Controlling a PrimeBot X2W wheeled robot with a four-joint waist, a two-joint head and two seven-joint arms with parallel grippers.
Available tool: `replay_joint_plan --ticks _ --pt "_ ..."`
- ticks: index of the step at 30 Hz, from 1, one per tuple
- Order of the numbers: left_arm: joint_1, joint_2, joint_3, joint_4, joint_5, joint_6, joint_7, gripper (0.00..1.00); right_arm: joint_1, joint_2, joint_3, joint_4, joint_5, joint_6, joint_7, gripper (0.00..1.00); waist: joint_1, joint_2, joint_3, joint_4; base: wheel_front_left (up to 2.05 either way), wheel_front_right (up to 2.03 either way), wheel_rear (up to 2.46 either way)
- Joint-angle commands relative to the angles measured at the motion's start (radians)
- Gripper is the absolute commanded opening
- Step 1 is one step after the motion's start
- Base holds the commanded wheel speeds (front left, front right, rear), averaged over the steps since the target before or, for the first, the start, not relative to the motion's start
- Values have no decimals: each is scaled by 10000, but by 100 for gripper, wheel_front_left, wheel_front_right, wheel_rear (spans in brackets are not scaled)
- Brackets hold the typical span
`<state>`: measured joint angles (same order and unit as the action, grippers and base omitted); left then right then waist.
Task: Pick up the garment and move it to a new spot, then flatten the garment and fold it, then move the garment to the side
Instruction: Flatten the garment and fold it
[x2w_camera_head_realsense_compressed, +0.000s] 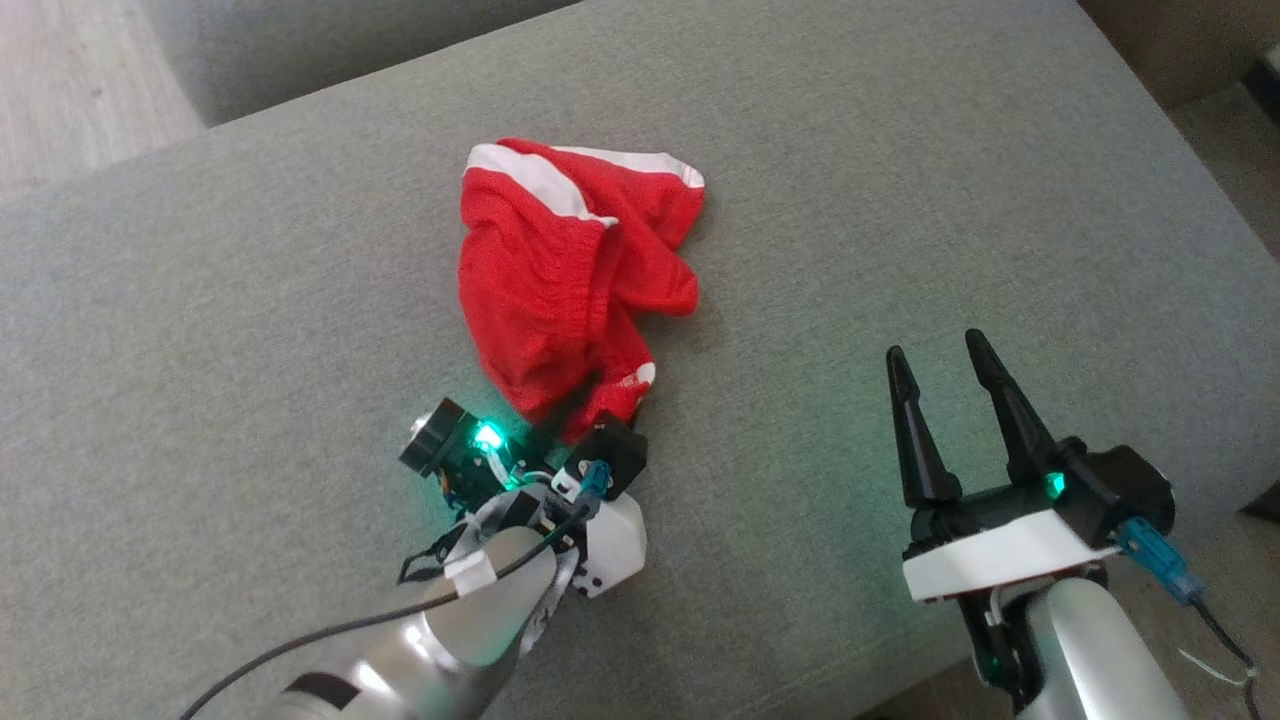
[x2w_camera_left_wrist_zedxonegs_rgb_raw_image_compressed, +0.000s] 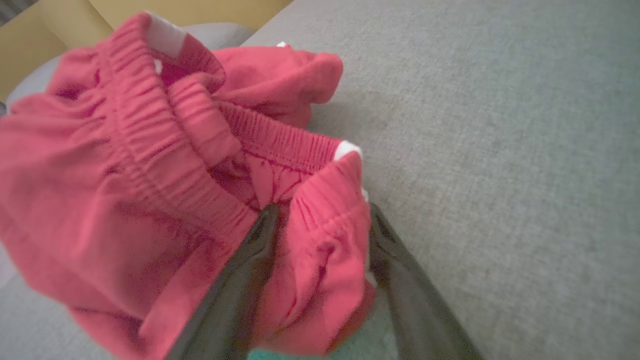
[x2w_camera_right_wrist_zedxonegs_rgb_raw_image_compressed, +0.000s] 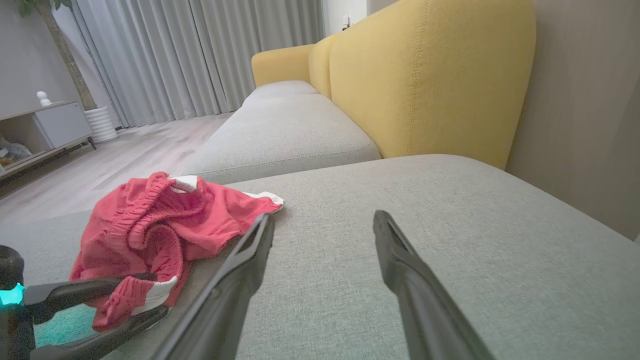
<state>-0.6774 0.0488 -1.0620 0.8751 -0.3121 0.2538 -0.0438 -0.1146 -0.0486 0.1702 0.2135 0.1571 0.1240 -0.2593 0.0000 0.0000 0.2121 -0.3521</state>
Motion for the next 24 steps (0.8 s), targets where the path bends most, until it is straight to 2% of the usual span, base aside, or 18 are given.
replay_joint_plan --ticks 1,2,5,10,14,19,22,24 --pt "-267 14 132 -174 -117 -89 -96 3 -298 -17 229 -363 48 67 -24 100 0 0 3 57 0 0 0" --pt "-266 14 115 -251 -221 -170 -242 0 -311 -17 245 -374 56 67 -24 100 0 0 6 70 0 0 0" --pt "-285 14 146 -832 -746 -498 -872 0 -351 -17 279 -392 81 67 -24 100 0 0 9 63 0 0 0" --pt "-615 14 625 -2240 -2224 -1041 -1860 0 -372 -17 345 -386 112 67 -24 100 0 0 -154 -155 0 0 0" --pt "-1384 14 1638 -3852 -3261 -816 -2159 0 -264 -17 288 -413 105 67 -24 100 0 0 -338 -233 0 0 0" --pt "-1314 14 4008 -6823 -3423 -231 -2175 0 -165 -17 59 -521 59 67 -24 100 0 0 -371 -21 0 0 0" --pt "-733 14 4484 -7350 -3474 -276 -2176 0 -145 -17 9 -562 30 67 -24 100 0 0 -342 168 0 0 0" --pt "50 14 4586 -7418 -3513 -497 -2177 0 -120 -17 -10 -577 -6 67 -24 100 0 0 -304 379 0 0 0"
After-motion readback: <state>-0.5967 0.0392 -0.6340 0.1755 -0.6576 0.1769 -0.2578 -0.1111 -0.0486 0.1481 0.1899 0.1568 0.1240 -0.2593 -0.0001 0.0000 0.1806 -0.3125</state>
